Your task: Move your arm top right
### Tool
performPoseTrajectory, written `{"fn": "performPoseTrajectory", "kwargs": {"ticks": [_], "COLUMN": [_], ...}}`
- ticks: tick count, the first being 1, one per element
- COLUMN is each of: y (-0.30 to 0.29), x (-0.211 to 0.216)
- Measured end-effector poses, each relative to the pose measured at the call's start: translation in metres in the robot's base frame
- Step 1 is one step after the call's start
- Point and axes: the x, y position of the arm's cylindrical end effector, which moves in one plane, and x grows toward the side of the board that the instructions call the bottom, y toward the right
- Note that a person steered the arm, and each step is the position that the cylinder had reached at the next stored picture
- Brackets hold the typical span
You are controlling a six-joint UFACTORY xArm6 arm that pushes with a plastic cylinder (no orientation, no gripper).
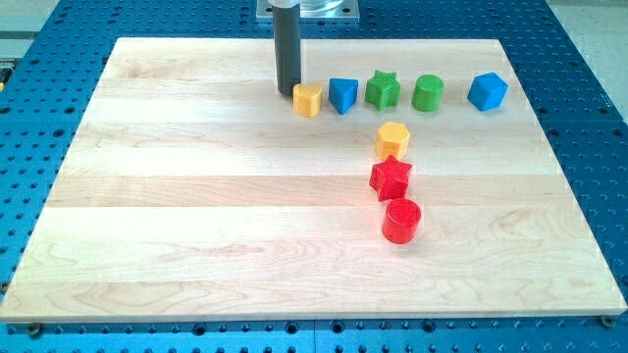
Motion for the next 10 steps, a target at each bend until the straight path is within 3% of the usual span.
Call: {"fn": "performPoseTrajectory", "kwargs": {"ticks": [9,10], "y": [0.039,0.087], "x": [-0.031,-0.056]}}
